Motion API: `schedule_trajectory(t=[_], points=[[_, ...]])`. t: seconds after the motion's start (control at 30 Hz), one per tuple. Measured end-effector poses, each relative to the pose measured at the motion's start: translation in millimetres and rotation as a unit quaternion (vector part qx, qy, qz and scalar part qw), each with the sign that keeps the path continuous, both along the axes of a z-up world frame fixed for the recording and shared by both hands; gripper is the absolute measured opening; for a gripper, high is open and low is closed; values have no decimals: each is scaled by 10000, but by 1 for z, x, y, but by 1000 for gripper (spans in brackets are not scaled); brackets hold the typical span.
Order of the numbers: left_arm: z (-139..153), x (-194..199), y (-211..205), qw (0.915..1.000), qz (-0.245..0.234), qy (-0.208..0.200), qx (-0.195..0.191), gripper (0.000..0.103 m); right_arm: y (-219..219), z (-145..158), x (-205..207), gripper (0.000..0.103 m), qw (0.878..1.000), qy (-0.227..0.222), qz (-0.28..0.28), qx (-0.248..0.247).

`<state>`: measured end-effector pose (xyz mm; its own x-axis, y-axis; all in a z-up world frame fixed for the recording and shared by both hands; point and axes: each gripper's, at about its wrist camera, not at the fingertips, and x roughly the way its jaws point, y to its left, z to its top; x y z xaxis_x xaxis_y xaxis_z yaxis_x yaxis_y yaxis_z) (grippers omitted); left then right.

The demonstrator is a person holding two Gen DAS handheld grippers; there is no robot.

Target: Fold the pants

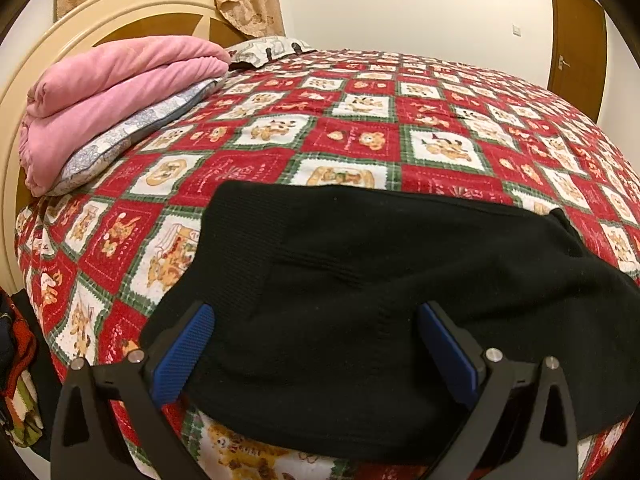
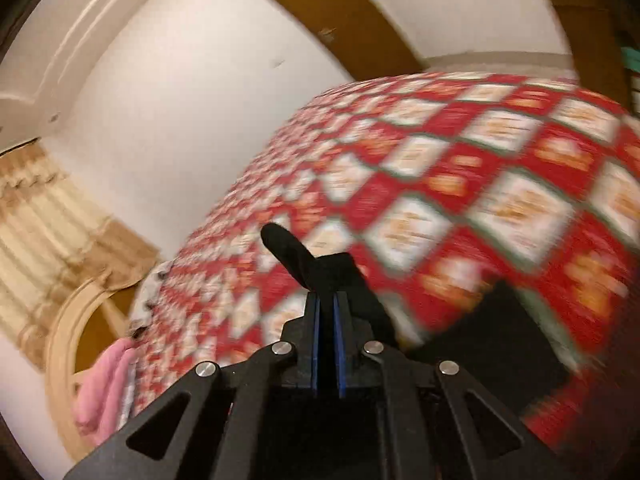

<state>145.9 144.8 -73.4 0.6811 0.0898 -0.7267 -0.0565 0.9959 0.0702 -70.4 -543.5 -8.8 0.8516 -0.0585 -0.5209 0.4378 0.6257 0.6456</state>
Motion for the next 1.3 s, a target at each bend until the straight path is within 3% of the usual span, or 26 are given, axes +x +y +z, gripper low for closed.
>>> schedule_trajectory(t=[0.1,0.27,0.4,0.5,0.57,0.6,0.63,0.7,0.83,1.0,1.07,1.1,1.13,1.23,1.3], points=[[0,1,0,10000,7,-18,-6,103,2,-28,-26,7,9965,758,-203,-272],[1,2,0,10000,30,48,-33,103,2,-39,-45,7,9966,707,-370,218],[1,2,1,10000,28,63,-33,103,3,-58,-50,23,9872,1278,-276,918],[1,3,1,10000,12,77,-24,103,7,-49,-73,23,9786,1753,-996,408],[1,4,1,10000,11,79,-19,103,11,-30,-84,24,9733,1791,-1402,-296],[1,4,1,10000,17,81,-17,103,10,-20,-80,29,9737,1727,-1369,-586],[1,4,1,10000,25,86,-12,103,9,-17,-72,43,9768,1651,-1188,-672],[1,4,1,9999,46,92,-9,103,7,-16,-43,56,9843,1491,-601,-729],[1,6,0,9999,100,128,-1,103,13,-27,19,55,9703,1951,97,-1425],[1,7,0,9997,120,211,1,103,20,-66,79,55,9391,2739,708,-1950],[1,7,-1,9997,122,214,5,103,18,-61,75,36,9450,2553,773,-1893],[1,7,-1,9997,124,210,8,103,20,-58,74,19,9440,2554,807,-1928],[1,7,-1,9997,131,201,14,103,22,-55,72,13,9429,2553,778,-1993],[1,8,-1,9997,157,199,18,103,30,-33,54,11,9553,2050,584,-2048],[2,7,-1,9997,176,191,21,103,35,-13,34,11,9683,1461,326,-2001]])
